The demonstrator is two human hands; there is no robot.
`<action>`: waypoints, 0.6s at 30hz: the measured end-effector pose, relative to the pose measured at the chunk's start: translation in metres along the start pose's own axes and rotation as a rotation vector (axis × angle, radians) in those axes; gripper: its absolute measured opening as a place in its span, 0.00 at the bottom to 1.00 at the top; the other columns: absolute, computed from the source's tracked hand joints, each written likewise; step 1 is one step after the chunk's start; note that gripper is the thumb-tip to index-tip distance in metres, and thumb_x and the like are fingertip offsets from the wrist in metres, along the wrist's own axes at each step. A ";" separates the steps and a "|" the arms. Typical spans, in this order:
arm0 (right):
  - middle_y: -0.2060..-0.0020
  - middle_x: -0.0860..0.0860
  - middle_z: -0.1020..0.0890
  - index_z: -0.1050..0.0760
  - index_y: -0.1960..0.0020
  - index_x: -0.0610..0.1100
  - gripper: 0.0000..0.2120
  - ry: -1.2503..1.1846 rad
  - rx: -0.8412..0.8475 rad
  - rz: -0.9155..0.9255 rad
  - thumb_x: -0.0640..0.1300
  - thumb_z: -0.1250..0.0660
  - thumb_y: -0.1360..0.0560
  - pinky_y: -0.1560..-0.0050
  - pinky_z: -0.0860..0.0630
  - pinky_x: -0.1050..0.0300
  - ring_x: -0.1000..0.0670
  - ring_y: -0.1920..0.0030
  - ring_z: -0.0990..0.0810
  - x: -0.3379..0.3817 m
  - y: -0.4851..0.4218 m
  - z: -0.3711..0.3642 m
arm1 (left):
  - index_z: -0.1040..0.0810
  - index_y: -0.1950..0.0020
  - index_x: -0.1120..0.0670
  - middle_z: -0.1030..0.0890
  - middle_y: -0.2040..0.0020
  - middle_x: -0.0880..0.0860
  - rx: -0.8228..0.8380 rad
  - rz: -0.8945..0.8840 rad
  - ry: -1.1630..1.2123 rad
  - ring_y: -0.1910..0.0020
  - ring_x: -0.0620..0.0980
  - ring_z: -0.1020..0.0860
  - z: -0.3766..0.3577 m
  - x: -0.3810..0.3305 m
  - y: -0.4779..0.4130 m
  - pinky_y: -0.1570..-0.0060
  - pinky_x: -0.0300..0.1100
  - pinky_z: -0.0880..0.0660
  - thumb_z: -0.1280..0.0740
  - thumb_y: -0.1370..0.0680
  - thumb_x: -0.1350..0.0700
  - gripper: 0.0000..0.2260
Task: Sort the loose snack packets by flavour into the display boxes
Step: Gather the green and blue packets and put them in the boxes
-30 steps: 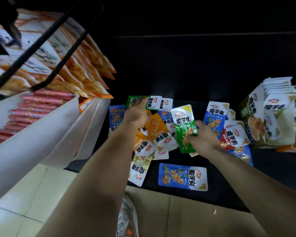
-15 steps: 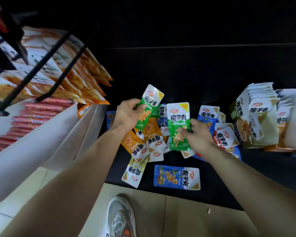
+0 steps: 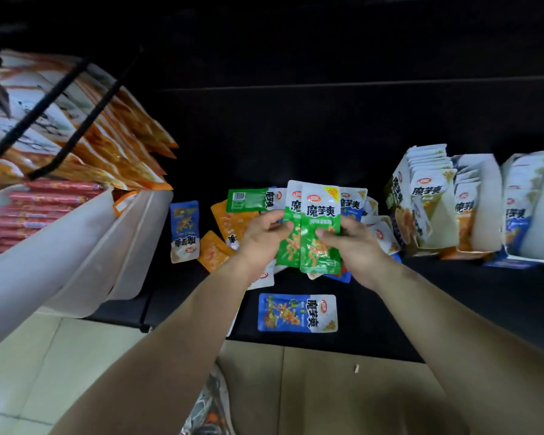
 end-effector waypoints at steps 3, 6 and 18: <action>0.54 0.52 0.13 0.19 0.49 0.49 0.06 0.087 0.006 0.004 0.40 0.28 0.23 0.43 0.19 0.45 0.50 0.50 0.14 -0.004 -0.005 0.002 | 0.20 0.37 0.52 0.17 0.42 0.51 0.099 0.031 0.110 0.43 0.53 0.18 -0.018 0.007 -0.002 0.40 0.57 0.23 0.28 0.25 0.51 0.17; 0.52 0.53 0.14 0.21 0.43 0.47 0.09 0.174 -0.031 0.016 0.42 0.29 0.22 0.50 0.21 0.56 0.51 0.50 0.15 -0.009 -0.011 0.009 | 0.18 0.43 0.50 0.17 0.45 0.50 0.085 -0.024 -0.139 0.56 0.39 0.18 -0.011 0.005 -0.018 0.55 0.37 0.20 0.31 0.20 0.54 0.07; 0.54 0.58 0.22 0.28 0.39 0.46 0.14 0.439 -0.092 0.035 0.45 0.30 0.21 0.52 0.25 0.60 0.55 0.53 0.22 -0.014 -0.022 0.049 | 0.37 0.22 0.47 0.32 0.27 0.53 -0.242 -0.153 -1.219 0.28 0.58 0.34 0.046 -0.001 -0.099 0.30 0.52 0.33 0.32 0.22 0.43 0.30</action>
Point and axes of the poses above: each hand's wrist, its own y-axis away from the middle knuckle, its own z-axis out of the back of the hand, x = y × z, the point moved 9 cm from there along -y, towards the middle knuckle
